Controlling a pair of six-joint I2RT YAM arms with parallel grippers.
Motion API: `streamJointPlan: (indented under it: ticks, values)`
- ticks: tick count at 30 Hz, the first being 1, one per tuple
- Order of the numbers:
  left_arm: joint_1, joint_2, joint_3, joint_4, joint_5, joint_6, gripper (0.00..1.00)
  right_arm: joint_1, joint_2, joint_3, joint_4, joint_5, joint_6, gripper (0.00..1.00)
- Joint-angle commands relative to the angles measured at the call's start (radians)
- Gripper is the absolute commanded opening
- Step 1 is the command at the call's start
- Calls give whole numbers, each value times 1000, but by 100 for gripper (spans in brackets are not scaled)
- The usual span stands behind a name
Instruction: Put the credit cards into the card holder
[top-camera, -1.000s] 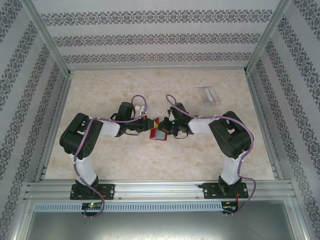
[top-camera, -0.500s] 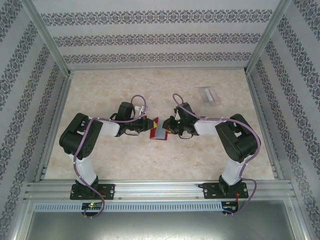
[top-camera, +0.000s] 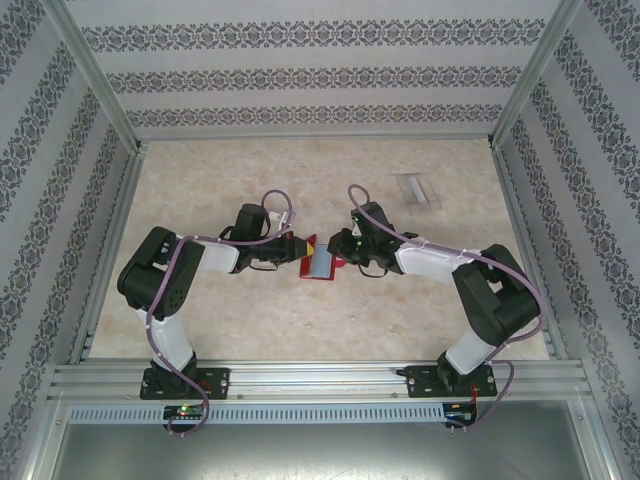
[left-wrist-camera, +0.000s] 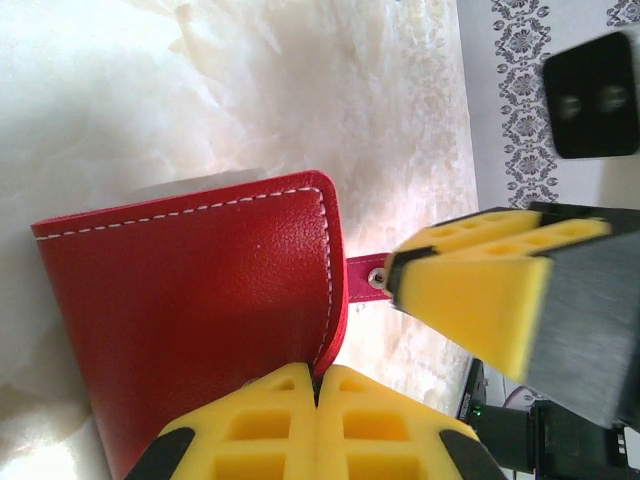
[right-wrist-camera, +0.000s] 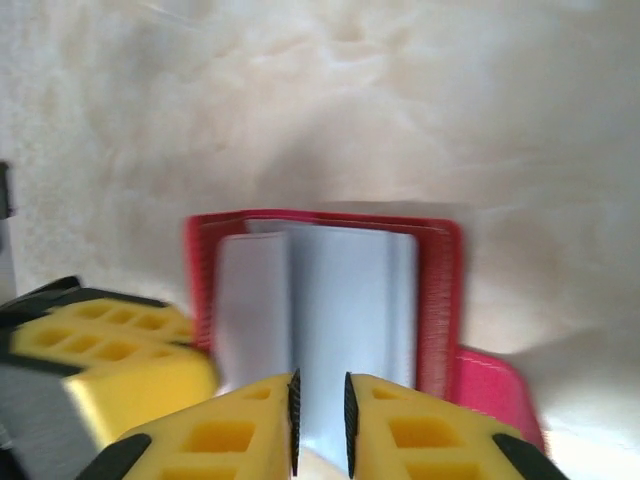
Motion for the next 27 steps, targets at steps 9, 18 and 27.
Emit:
streamJointPlan:
  ticks: [9,18,27]
  values:
    - [13,-24,-15,-51,-10,11,0,23,158,58,62,-76,39,0]
    - [21,-37,-32,19,13,-36,0,24,217,85,107,-147,36,11]
    - [64,-118,-85,60,28,-62,26,45,270,162,62,-200,-45,27]
